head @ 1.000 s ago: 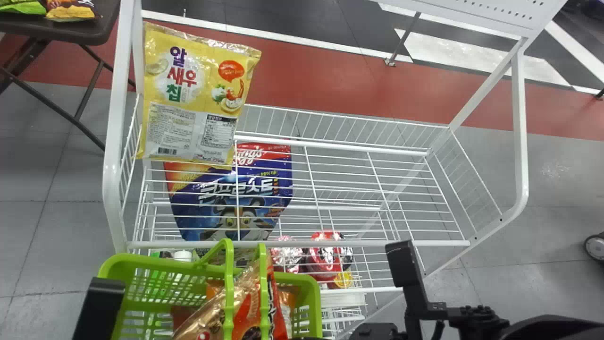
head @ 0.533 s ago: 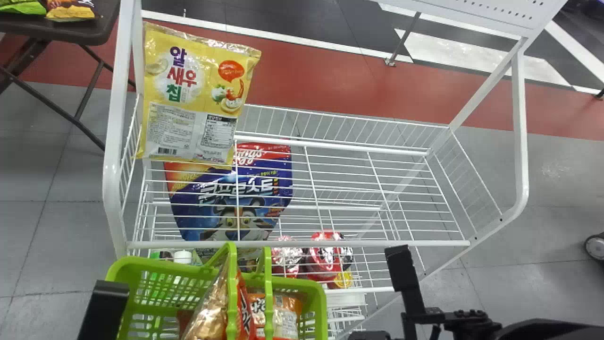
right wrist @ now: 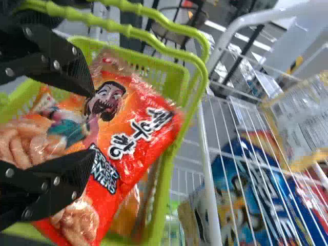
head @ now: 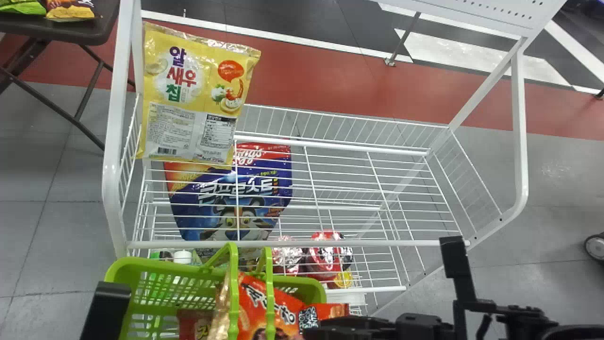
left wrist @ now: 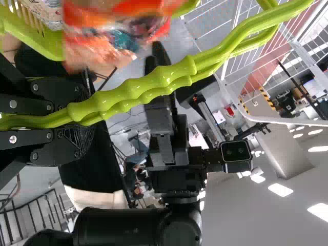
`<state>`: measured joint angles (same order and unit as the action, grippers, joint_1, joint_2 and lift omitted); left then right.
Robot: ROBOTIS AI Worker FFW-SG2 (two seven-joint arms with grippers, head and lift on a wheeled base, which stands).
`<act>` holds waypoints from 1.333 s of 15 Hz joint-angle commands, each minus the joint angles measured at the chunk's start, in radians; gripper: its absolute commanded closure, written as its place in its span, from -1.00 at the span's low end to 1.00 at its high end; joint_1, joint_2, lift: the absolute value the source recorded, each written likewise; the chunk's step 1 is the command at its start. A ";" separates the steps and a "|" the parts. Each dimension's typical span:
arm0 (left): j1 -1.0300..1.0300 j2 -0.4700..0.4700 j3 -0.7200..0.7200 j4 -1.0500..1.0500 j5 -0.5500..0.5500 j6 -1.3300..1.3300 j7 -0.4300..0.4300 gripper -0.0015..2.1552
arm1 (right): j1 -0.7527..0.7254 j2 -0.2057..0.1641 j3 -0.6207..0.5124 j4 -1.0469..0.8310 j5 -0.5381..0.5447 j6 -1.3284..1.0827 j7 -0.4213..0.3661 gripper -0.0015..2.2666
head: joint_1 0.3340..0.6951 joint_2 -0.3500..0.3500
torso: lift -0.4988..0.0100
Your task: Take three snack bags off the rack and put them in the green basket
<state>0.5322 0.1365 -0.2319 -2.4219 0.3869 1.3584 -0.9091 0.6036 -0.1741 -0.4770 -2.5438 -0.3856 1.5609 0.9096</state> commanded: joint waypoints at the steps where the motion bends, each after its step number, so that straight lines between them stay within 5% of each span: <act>1: 0.003 0.000 -0.006 -0.003 -0.003 0.000 0.001 0.48 | -0.007 0.004 -0.051 0.005 0.004 0.011 0.002 -0.95 | 1.00 -1.00 | 0.87; 5: 0.015 0.000 -0.014 -0.019 -0.009 0.000 0.009 0.48 | -0.030 0.087 -0.221 0.036 -0.153 0.011 0.057 -0.94 | 1.00 -1.00 | 0.87; 7: 0.015 0.000 -0.021 -0.019 -0.016 0.000 0.013 0.48 | -0.028 0.175 -0.279 0.046 -0.226 -0.196 0.077 -0.94 | 1.00 -1.00 | 0.87; 10: 0.015 0.000 -0.047 -0.019 -0.029 0.000 0.027 0.48 | -0.002 0.175 -0.272 0.043 -0.262 -0.635 0.052 -0.92 | 1.00 -1.00 | 0.87; 13: 0.029 0.000 -0.047 -0.019 -0.031 -0.006 0.029 0.48 | 0.081 0.175 -0.167 0.014 -0.216 -0.985 -0.087 -0.92 | 1.00 -1.00 | 0.87; 20: 0.045 -0.002 -0.024 -0.006 -0.020 0.012 0.024 0.48 | 0.194 0.175 0.178 0.045 0.094 -1.479 -0.528 -0.92 | 1.00 -1.00 | 0.87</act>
<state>0.5753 0.1349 -0.2605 -2.4293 0.3650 1.3724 -0.8824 0.7775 -0.0046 -0.3569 -2.5140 -0.3207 0.1664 0.4004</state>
